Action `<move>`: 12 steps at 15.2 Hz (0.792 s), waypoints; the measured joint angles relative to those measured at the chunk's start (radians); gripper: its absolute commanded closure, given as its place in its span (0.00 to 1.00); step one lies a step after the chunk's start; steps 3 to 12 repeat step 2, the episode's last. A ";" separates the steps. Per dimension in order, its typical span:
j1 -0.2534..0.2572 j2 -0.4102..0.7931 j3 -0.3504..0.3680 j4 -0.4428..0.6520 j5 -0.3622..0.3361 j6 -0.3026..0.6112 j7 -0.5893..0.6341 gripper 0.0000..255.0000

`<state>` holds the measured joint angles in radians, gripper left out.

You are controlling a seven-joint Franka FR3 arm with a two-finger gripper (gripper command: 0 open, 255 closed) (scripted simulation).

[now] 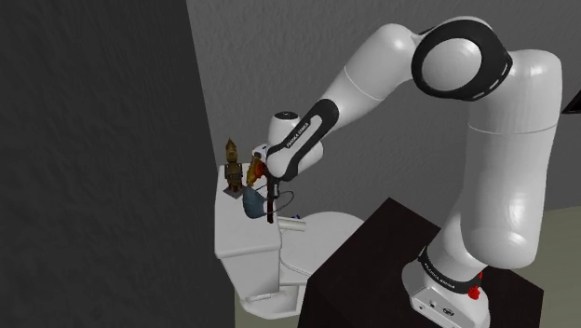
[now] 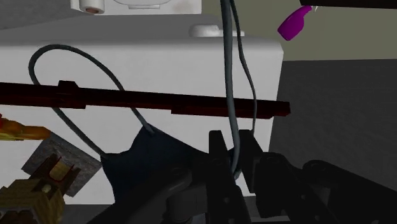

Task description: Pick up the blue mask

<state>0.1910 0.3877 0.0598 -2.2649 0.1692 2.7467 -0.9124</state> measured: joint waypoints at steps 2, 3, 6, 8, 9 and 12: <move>0.000 -0.020 -0.002 -0.003 -0.002 -0.017 0.002 1.00; 0.000 -0.020 -0.002 -0.003 -0.002 -0.017 0.002 1.00; 0.000 -0.020 -0.002 -0.003 -0.002 -0.017 0.002 1.00; 0.000 -0.020 -0.002 -0.003 -0.002 -0.017 0.002 1.00; 0.000 -0.020 -0.002 -0.003 -0.002 -0.017 0.002 1.00; 0.000 -0.020 -0.002 -0.003 -0.002 -0.017 0.002 1.00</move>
